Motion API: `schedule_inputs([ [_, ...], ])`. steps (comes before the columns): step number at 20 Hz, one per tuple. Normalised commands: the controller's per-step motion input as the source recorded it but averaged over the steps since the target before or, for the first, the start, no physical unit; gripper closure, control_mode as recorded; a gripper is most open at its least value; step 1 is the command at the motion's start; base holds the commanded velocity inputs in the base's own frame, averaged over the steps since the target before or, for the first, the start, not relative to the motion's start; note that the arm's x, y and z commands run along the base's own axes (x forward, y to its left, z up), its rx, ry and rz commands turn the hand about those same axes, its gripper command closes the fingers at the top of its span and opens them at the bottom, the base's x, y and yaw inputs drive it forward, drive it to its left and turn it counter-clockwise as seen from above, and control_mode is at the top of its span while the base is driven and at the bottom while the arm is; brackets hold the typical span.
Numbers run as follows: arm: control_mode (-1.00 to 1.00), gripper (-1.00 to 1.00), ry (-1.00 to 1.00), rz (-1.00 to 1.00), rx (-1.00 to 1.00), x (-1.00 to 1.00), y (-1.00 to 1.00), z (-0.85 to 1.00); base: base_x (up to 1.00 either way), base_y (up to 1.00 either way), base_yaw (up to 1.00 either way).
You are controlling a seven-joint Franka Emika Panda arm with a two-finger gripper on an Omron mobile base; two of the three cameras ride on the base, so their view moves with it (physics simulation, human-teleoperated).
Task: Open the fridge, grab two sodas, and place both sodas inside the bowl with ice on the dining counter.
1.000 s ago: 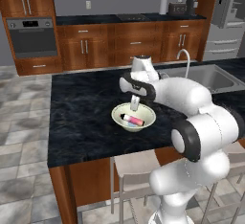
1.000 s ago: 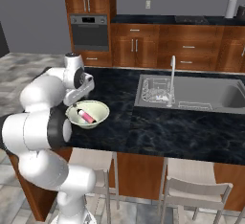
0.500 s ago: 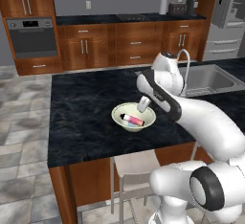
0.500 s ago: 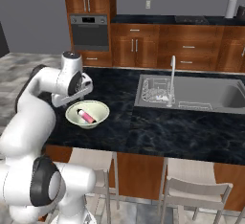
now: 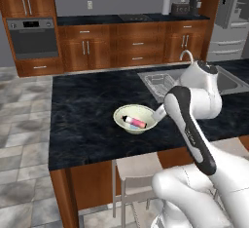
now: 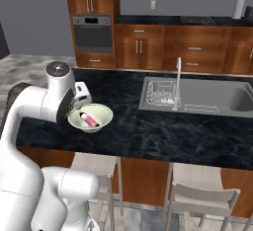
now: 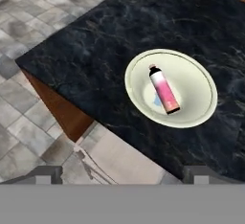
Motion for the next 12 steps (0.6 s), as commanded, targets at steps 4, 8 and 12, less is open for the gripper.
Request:
schedule_inputs([
  [4, -1.00, -1.00, -0.14, -0.20, 0.00, -1.00, -0.28, 0.46, 0.00, 0.00, 0.00],
  [8, -1.00, -1.00, -0.09, -0.27, 0.00, -1.00, -0.26, 0.22, 0.00, 0.00, 0.00],
  [12, -1.00, -1.00, -0.03, -0.26, 0.00, -0.93, -0.05, 0.04, 0.00, 0.00, 0.00],
])
